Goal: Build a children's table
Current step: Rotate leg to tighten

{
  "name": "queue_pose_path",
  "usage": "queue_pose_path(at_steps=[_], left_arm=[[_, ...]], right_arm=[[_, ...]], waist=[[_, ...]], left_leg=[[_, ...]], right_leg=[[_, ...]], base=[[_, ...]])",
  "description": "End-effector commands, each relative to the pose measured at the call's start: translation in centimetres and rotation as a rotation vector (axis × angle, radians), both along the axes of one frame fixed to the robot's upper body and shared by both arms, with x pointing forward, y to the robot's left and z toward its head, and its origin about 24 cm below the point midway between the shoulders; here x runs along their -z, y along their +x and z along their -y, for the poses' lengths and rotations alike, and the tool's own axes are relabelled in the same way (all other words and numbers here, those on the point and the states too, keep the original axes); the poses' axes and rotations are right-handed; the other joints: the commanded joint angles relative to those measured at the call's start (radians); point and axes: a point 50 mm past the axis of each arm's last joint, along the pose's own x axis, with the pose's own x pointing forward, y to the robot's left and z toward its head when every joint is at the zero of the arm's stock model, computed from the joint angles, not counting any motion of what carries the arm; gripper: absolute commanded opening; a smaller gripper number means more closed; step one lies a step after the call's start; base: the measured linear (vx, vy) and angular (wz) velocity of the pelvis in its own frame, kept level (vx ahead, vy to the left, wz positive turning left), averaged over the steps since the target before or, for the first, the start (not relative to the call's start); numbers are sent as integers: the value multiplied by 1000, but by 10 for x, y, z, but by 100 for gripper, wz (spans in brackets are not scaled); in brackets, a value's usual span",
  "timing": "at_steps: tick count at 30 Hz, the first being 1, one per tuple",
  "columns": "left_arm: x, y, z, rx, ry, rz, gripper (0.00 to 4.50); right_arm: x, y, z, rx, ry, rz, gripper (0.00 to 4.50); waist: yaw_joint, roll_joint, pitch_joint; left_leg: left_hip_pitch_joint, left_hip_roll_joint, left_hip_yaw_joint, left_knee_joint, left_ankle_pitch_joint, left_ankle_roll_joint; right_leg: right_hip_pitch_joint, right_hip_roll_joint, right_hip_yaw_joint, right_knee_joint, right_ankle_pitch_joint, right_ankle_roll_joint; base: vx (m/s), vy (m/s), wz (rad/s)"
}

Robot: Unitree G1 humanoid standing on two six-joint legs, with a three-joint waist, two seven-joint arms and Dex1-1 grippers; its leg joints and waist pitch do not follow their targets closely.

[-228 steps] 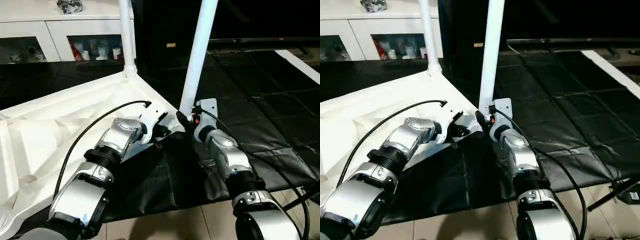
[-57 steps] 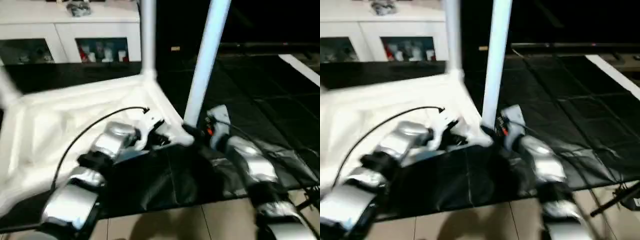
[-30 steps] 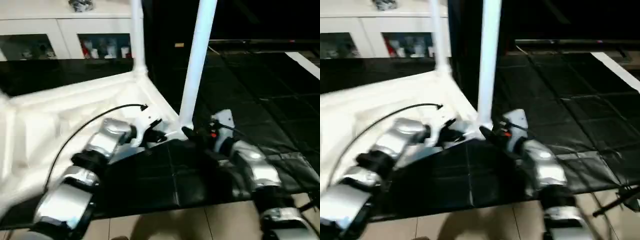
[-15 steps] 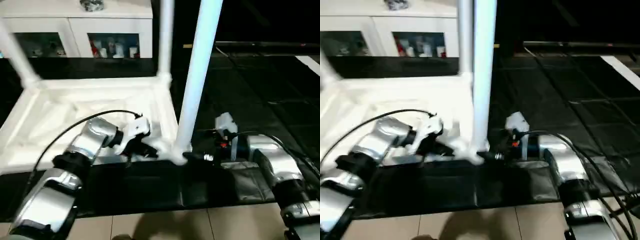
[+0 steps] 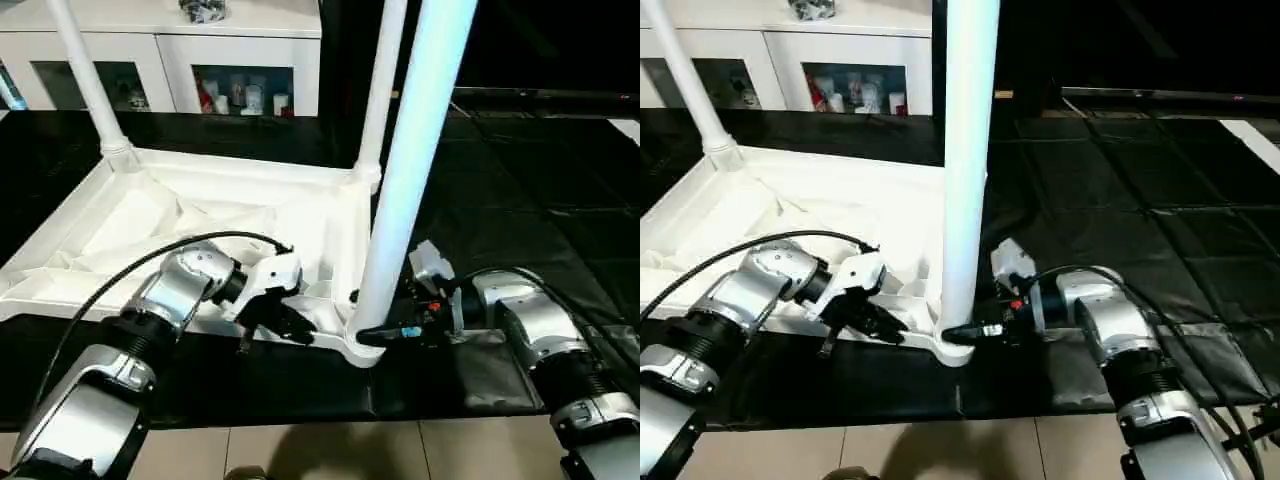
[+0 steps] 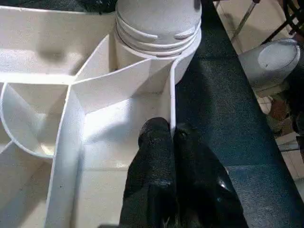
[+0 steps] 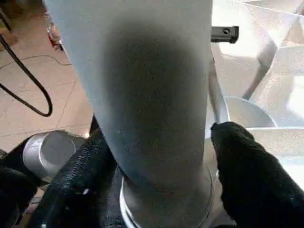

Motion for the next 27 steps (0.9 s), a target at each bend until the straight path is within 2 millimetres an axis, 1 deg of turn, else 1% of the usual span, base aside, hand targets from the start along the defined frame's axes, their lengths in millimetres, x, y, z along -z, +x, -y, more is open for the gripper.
queue_pose_path(at_steps=[1,2,3,4,6,7,8,9,10,11,14,16,17,18,20,21,22,23,24,25,26,27], left_arm=[[2,-7,11,95,9,-28,0],[2,-7,11,97,7,-28,0],[2,-7,11,97,7,-28,0],[2,-8,11,98,7,-29,0],[2,-8,11,98,8,-29,0],[2,-8,10,95,9,-28,0],[2,-8,10,89,10,-29,0],[2,-8,10,89,10,-29,0],[3,-7,10,70,10,-30,0],[3,-7,10,70,10,-30,0],[4,-5,10,40,7,-31,0],[4,-3,12,-12,-19,-39,0],[4,3,17,-100,-57,-30,0],[4,3,17,-100,-57,-30,0],[3,7,22,-188,-95,-27,0],[3,9,25,-221,-109,-21,0],[4,11,28,-267,-123,-18,0],[4,12,30,-290,-129,-15,0],[5,13,34,-322,-139,-16,0],[6,15,37,-360,-143,-9,0],[7,16,41,-392,-146,-8,0],[8,17,45,-421,-149,-11,0]], right_arm=[[-4,1,-2,-28,-1,6,272],[-4,1,-2,-34,-1,3,272],[-4,1,-2,-34,-1,3,265],[-3,0,-2,-48,1,-5,256],[-2,0,-3,-51,2,-7,227],[-2,-1,-3,-54,4,-10,223],[-2,-2,-3,-55,7,-13,223],[-2,-2,-3,-55,7,-13,219],[-1,-3,-4,-56,14,-20,215],[-1,-3,-4,-56,14,-20,212],[0,-5,-4,-49,27,-27,210],[1,-8,-4,-32,46,-43,209],[3,-12,-4,17,72,-62,209],[3,-12,-4,17,72,-62,209],[7,-14,-7,90,84,-84,209],[9,-14,-9,133,90,-81,209],[12,-13,-12,189,99,-83,209],[13,-13,-14,218,105,-84,209],[19,-9,-17,307,96,-97,209],[23,-4,-22,387,84,-100,209],[28,0,-26,461,71,-108,209],[31,4,-30,527,58,-115,209]], waist=[[-9,-7,-72],[-8,-6,-73],[-8,-7,-73],[-8,-5,-74],[-8,-7,-73],[-8,-4,-73],[-7,-2,-74],[-8,-4,-73],[-8,-4,-73],[-8,-2,-73],[-7,-3,-74],[-5,-2,-74],[-3,-4,-73],[-2,-4,-74],[0,-4,-71],[-2,-6,-68],[-5,-6,-66],[-9,-7,-63],[-15,-8,-62],[-23,-3,-60],[-31,-4,-58],[-45,-7,-56]], left_leg=[[9,63,-16,-65,-117,65],[10,62,-16,-65,-117,65],[9,62,-16,-64,-115,66],[8,62,-17,-64,-114,65],[8,62,-17,-64,-112,65],[9,62,-17,-64,-115,64],[9,62,-17,-64,-116,63],[9,61,-17,-65,-119,61],[10,61,-18,-65,-123,59],[10,61,-17,-65,-124,59],[11,62,-18,-65,-119,58],[11,62,-17,-63,-114,62],[12,63,-17,-64,-113,63],[13,64,-17,-64,-109,62],[14,63,-17,-66,-129,57],[17,63,-18,-68,-149,47],[15,61,-19,-70,-165,36],[16,59,-21,-72,-179,31],[18,54,-22,-72,-205,24],[21,55,-24,-74,-220,16],[19,54,-25,-75,-230,11],[14,50,-31,-76,-255,-2]], right_leg=[[56,-90,79,-67,-254,-157],[56,-90,79,-66,-256,-155],[57,-90,78,-66,-254,-154],[58,-90,78,-66,-253,-153],[57,-90,79,-66,-248,-154],[57,-90,78,-67,-253,-153],[57,-90,78,-67,-253,-153],[58,-89,78,-68,-256,-151],[57,-89,77,-68,-264,-150],[57,-89,78,-69,-265,-150],[57,-89,78,-66,-250,-155],[57,-88,79,-67,-232,-160],[57,-88,79,-67,-233,-158],[57,-87,80,-66,-230,-157],[56,-89,79,-71,-264,-152],[54,-91,78,-78,-303,-143],[56,-93,78,-83,-344,-127],[56,-94,76,-87,-373,-120],[59,-95,72,-97,-435,-98],[55,-96,71,-102,-466,-88],[54,-95,70,-104,-481,-82],[60,-95,60,-110,-534,-62]], base=[[0,0,0],[0,0,0],[0,0,0],[0,0,0],[0,0,0],[0,0,0],[0,0,0],[0,0,0],[0,0,0],[0,0,0],[0,0,0],[0,0,0],[0,0,0],[0,0,0],[0,0,0],[0,0,0],[0,0,0],[0,0,0],[0,0,0],[0,0,0],[0,0,0],[0,0,0]])
